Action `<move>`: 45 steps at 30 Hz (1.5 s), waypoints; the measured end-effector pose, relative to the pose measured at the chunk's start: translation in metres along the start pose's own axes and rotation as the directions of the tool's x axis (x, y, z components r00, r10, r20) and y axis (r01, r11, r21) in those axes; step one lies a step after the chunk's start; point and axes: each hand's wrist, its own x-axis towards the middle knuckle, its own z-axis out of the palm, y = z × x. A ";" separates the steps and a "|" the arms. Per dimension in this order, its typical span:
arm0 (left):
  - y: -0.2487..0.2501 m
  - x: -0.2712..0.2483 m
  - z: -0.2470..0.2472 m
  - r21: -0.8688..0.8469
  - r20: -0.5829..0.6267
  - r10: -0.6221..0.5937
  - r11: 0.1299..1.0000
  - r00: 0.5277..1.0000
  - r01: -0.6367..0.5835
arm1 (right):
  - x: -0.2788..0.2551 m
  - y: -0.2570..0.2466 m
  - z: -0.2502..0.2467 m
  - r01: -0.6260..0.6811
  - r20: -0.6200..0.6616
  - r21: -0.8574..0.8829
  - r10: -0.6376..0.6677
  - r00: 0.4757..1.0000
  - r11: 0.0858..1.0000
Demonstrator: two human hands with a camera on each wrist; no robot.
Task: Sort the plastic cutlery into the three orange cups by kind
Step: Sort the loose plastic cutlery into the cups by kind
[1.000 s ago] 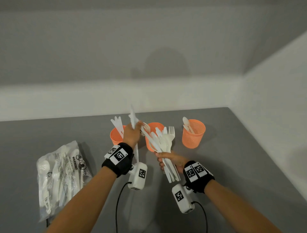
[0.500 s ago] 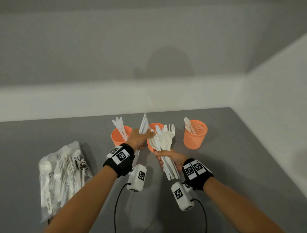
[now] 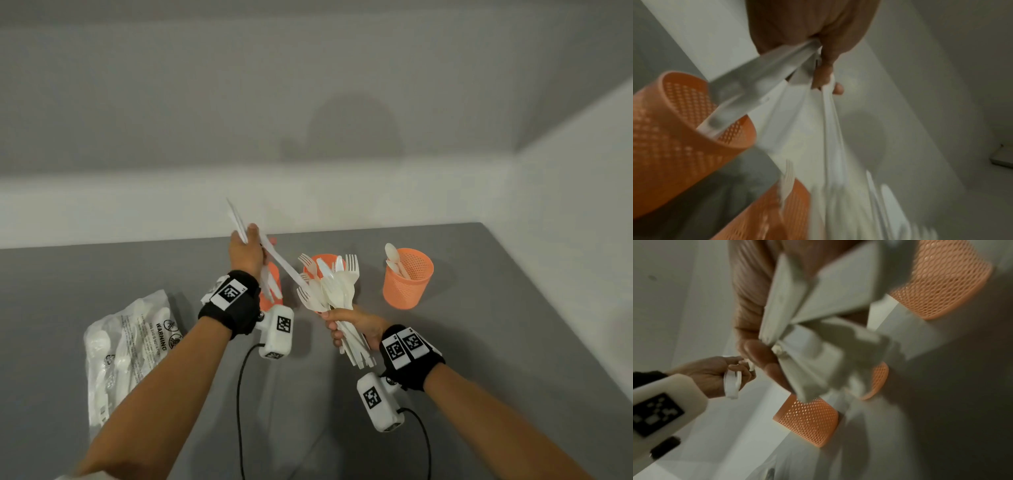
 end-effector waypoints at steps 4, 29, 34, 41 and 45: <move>0.023 0.027 -0.015 -0.044 -0.186 0.114 0.991 0.976 -0.124 | 0.002 0.000 0.002 -0.002 -0.004 0.006 0.002 1.000 1.000; -0.051 0.033 -0.021 0.357 -0.074 0.343 0.886 0.936 -0.296 | 0.006 0.001 0.004 0.025 -0.102 0.027 -0.022 0.995 0.999; -0.032 0.020 -0.021 0.459 -0.002 0.530 0.754 0.848 -0.470 | 0.007 0.000 0.008 0.024 -0.093 -0.007 -0.024 0.995 1.000; -0.021 -0.028 0.006 0.311 0.409 0.127 0.911 0.904 -0.269 | 0.010 0.003 0.017 0.015 -0.020 0.033 -0.014 1.000 0.999; -0.026 -0.045 0.013 0.251 0.542 -0.040 0.961 0.840 -0.116 | 0.010 0.003 0.021 0.034 -0.006 0.038 -0.034 0.999 0.999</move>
